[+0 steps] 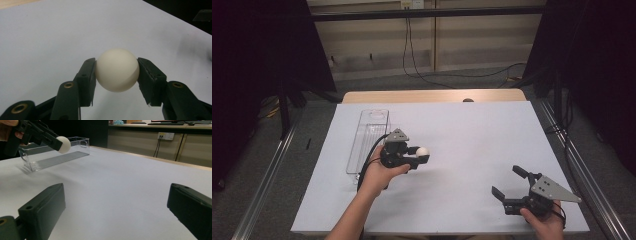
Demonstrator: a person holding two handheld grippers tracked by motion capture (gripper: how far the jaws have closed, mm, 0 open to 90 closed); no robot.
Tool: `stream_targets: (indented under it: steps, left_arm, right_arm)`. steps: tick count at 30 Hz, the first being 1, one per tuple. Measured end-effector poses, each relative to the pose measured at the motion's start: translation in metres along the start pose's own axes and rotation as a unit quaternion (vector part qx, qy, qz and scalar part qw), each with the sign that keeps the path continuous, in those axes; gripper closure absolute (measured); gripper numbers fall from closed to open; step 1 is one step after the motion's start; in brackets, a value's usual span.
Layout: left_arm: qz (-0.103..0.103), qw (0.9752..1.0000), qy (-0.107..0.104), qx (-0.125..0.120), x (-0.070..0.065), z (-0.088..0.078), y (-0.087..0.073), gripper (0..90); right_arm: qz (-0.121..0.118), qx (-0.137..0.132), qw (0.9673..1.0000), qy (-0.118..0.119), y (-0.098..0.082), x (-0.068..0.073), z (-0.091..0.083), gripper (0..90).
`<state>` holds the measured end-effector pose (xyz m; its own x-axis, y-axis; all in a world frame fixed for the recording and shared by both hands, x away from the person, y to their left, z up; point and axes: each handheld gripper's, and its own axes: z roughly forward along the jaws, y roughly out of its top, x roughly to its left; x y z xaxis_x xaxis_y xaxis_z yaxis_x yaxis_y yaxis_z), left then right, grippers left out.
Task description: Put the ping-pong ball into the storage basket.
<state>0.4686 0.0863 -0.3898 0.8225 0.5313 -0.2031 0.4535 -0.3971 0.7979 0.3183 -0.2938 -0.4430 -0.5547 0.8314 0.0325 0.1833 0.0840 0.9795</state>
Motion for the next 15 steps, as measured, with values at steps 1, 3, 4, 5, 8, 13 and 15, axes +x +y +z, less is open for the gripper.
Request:
stream_targets:
  steps: [1, 3, 4, 5, 8, 13, 15]
  left_arm:
    - [-0.002, 1.0000, 0.001, -0.002, 0.0002, -0.0005, 0.0001, 51.1]
    - [-0.004, 1.0000, 0.001, -0.004, 0.0010, -0.0011, -0.0001, 51.1]
    - [-0.001, 1.0000, -0.001, -0.005, 0.0023, -0.0016, -0.0002, 51.1]
    - [-0.005, 1.0000, 0.001, -0.007, 0.0020, -0.0019, -0.0002, 51.1]
    - [-0.002, 1.0000, 0.002, -0.006, 0.0038, -0.0041, 0.0002, 51.1]
    - [-0.007, 0.9999, 0.008, -0.010, 0.0057, -0.0064, 0.0002, 51.1]
    - [-0.006, 0.9999, 0.006, -0.012, 0.0072, -0.0074, 0.0000, 51.1]
  right_arm:
    - [0.000, 0.000, 1.0000, 0.000, 0.0000, 0.0001, -0.0001, 1.2]
    - [0.000, 0.000, 1.0000, 0.000, 0.0000, 0.0000, 0.0000, 1.2]
    - [0.000, 0.000, 1.0000, 0.000, 0.0000, 0.0000, 0.0000, 1.1]
    - [0.000, 0.000, 1.0000, 0.001, 0.0000, 0.0000, 0.0000, 1.2]
    - [-0.001, 0.000, 1.0000, 0.001, 0.0000, -0.0002, -0.0003, 1.2]
    - [0.000, 0.000, 1.0000, 0.002, 0.0001, 0.0000, -0.0004, 1.2]
    - [0.000, 0.001, 1.0000, 0.002, 0.0001, 0.0000, -0.0004, 1.2]
